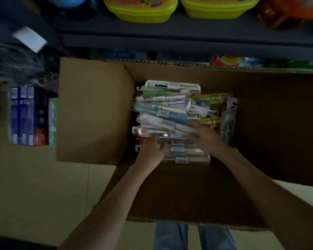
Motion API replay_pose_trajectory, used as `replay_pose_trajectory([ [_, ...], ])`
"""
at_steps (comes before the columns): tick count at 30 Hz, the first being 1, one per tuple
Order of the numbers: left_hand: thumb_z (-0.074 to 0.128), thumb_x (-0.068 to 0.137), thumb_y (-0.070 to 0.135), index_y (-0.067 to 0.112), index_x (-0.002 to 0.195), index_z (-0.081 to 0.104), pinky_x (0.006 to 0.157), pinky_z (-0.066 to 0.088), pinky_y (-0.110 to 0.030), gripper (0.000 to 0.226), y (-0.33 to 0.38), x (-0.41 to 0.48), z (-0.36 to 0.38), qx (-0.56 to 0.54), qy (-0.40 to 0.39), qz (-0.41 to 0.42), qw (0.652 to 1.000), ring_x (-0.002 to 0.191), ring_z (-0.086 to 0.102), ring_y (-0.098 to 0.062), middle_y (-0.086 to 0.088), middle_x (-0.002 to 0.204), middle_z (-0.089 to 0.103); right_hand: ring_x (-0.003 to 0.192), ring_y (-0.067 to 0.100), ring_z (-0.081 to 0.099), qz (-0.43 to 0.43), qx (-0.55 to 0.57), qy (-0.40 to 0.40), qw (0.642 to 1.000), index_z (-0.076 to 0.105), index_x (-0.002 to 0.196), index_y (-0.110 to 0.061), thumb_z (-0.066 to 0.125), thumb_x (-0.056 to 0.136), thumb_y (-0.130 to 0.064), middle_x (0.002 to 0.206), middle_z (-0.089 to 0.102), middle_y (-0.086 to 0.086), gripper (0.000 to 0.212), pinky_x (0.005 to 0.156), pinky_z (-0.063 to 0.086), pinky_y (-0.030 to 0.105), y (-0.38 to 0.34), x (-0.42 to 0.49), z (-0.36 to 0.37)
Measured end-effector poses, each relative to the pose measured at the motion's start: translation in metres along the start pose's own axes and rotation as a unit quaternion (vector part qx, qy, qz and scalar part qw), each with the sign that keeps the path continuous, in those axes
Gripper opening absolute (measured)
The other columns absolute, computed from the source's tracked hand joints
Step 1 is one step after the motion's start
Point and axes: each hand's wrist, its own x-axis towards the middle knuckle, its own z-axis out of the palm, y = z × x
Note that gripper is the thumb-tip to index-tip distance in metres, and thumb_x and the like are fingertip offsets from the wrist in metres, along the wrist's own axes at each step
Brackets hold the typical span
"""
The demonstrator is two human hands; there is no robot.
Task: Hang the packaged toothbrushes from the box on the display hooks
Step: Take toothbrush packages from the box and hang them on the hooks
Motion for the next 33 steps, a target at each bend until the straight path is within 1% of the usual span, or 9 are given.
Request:
replay_pose_trajectory([
  [3,0.051,0.097,0.043,0.027,0.118,0.057,0.071,0.042,-0.019,0.028,0.017,-0.009,-0.007,-0.209,-0.013,-0.064,0.976,0.101,0.057,-0.01,0.01,0.108,0.06,0.112,0.016,0.054,0.01,0.17,-0.035,0.985,0.051,0.105,-0.036,0.064,0.091,-0.018,0.116,0.052,-0.001,0.026,0.087,0.047,0.027,-0.013,-0.019,0.003],
  [5,0.062,0.092,0.038,0.019,0.124,0.056,0.074,0.05,-0.022,0.038,0.025,-0.011,-0.007,-0.397,-0.008,-0.1,0.912,0.1,0.065,-0.013,0.002,0.113,0.066,0.094,0.009,0.056,0.022,0.237,-0.072,0.969,0.053,0.111,-0.019,0.06,0.093,-0.011,0.104,0.056,0.0,0.021,0.07,0.045,0.011,-0.027,-0.032,0.001],
  [8,0.065,0.091,0.022,0.006,0.124,0.055,0.08,0.056,-0.034,0.038,0.027,-0.011,-0.005,-0.493,0.047,-0.091,0.864,0.099,0.068,-0.024,-0.011,0.109,0.068,0.08,0.004,0.057,0.015,0.255,-0.099,0.962,0.053,0.115,-0.007,0.058,0.095,-0.014,0.093,0.06,-0.005,0.022,0.06,0.044,0.008,-0.035,-0.036,0.005],
  [14,0.066,0.09,0.014,0.016,0.129,0.055,0.097,0.049,-0.044,0.041,0.004,-0.01,-0.004,-0.526,0.098,-0.146,0.832,0.107,0.063,-0.022,-0.005,0.117,0.065,0.102,0.014,0.053,0.067,0.215,0.054,0.973,0.052,0.121,-0.013,0.058,0.095,-0.021,0.106,0.055,-0.004,0.027,0.074,0.039,0.019,-0.012,-0.007,0.012],
  [16,0.065,0.09,0.015,0.018,0.128,0.055,0.093,0.052,-0.04,0.039,-0.005,-0.012,0.001,-0.509,0.101,-0.14,0.843,0.105,0.064,-0.019,-0.004,0.117,0.066,0.108,0.013,0.05,0.073,0.146,0.021,0.986,0.046,0.13,-0.013,0.062,0.093,-0.022,0.118,0.052,-0.003,0.042,0.08,0.039,0.018,0.004,0.002,0.015],
  [19,0.066,0.09,0.021,0.02,0.124,0.056,0.096,0.051,-0.043,0.035,-0.013,-0.013,0.01,-0.499,0.1,-0.137,0.85,0.106,0.064,-0.02,-0.003,0.116,0.066,0.126,0.023,0.048,0.057,0.039,-0.02,0.997,0.037,0.141,-0.026,0.07,0.08,-0.047,0.14,0.048,-0.002,0.072,0.1,0.045,0.042,0.027,0.012,0.031],
  [22,0.065,0.091,0.023,0.02,0.124,0.056,0.094,0.052,-0.044,0.035,-0.016,-0.01,0.014,-0.496,0.102,-0.142,0.851,0.105,0.064,-0.021,-0.004,0.116,0.066,0.137,0.029,0.028,0.037,-0.105,-0.016,0.994,0.03,0.146,-0.026,0.061,0.087,-0.052,0.149,0.034,0.003,0.072,0.11,0.029,0.044,0.028,0.017,0.039],
  [27,0.062,0.093,0.018,0.02,0.111,0.058,0.075,0.053,-0.032,0.018,-0.009,-0.012,0.013,-0.518,0.078,-0.155,0.838,0.099,0.064,-0.019,-0.005,0.111,0.066,0.132,0.029,0.025,-0.007,-0.257,0.009,0.966,0.046,0.133,-0.021,0.056,0.091,-0.046,0.139,0.033,0.011,0.051,0.106,0.024,0.039,0.01,0.028,0.035],
  [33,0.063,0.092,0.022,0.015,0.118,0.058,0.082,0.055,-0.037,0.027,0.021,-0.042,0.0,-0.557,0.078,-0.183,0.806,0.096,0.066,-0.021,-0.007,0.109,0.068,0.115,0.031,0.052,-0.05,-0.156,-0.005,0.987,0.039,0.138,-0.015,0.056,0.095,-0.033,0.131,0.054,0.014,0.049,0.084,0.045,0.035,-0.01,-0.022,0.014],
])
